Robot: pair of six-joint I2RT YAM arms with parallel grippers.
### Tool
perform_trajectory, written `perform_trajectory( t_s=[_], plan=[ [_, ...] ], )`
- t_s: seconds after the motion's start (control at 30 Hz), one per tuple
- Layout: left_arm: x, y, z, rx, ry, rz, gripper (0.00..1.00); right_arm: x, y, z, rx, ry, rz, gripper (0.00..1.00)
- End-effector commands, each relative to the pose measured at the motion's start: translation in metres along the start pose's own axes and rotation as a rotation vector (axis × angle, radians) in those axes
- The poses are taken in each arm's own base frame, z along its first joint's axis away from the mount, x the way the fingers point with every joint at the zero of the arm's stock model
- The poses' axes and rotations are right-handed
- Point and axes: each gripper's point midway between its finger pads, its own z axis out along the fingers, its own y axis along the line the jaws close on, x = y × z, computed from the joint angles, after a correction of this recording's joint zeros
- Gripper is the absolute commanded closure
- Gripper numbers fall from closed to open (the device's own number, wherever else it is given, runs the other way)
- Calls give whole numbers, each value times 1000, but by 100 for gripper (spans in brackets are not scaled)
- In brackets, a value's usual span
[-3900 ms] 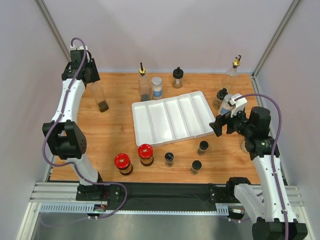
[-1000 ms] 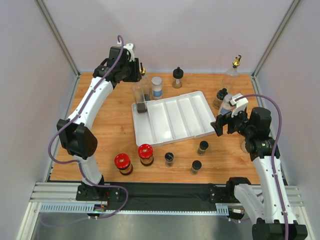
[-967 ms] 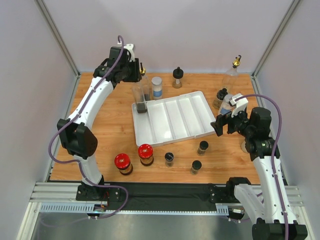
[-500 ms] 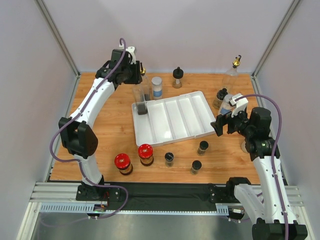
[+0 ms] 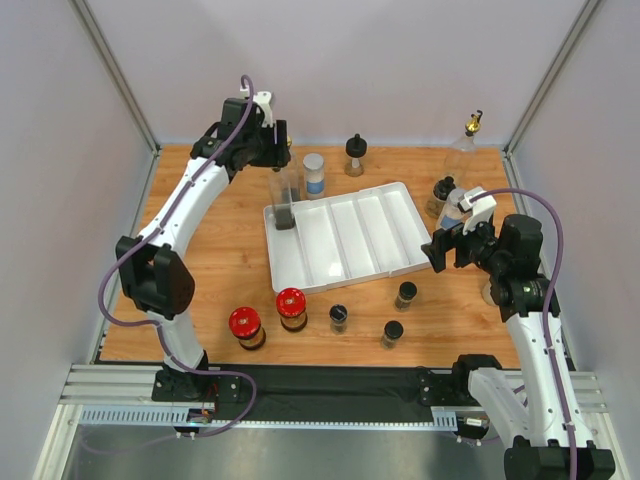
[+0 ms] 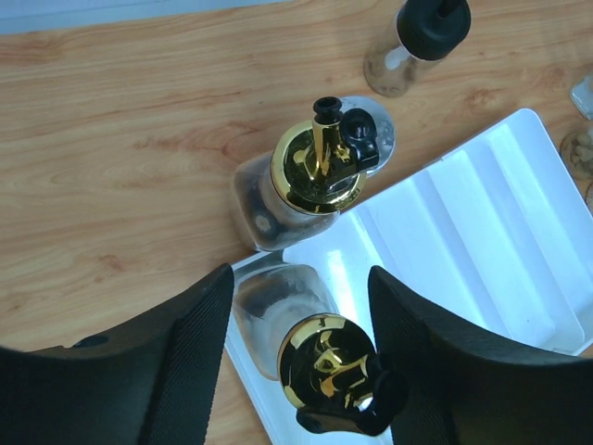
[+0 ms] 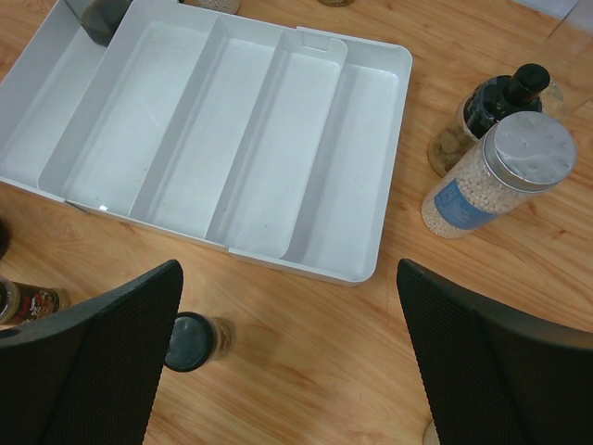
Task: Organize the condiment bottles
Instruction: Place the bottle in the storage box, then pick up the bottle from the center of the board.
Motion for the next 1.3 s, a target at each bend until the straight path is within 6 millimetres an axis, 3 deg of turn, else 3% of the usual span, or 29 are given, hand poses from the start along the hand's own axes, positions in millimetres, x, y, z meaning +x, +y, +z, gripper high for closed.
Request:
perform_trajectory(
  t_s=[0.0, 0.2, 0.53, 0.57, 0.63, 0.67, 1.03, 1.27],
  plan=[
    [-27, -12, -25, 36, -91, 35, 30, -1, -3, 2, 11, -10, -25, 0],
    [-38, -14, -40, 35, -125, 50, 23, -1, -3, 2, 11, -10, -27, 0],
    [-79, -26, -69, 55, -177, 65, 18, -2, -3, 2, 12, -13, -28, 0],
    [-71, -24, -62, 48, -139, 61, 18, -2, -3, 1, 12, -14, -29, 0],
    [-81, -26, -65, 47, -149, 61, 17, -2, -3, 1, 12, -14, -30, 0],
    [-73, -23, -57, 37, -110, 58, 17, -1, -3, 2, 11, -11, -29, 0],
    [-75, -21, -31, 38, -85, 75, 19, -1, -3, 2, 9, -9, -30, 0],
    [-64, -17, -7, 31, -49, 88, 21, 0, -4, 3, 13, -5, -30, 0]
  ],
)
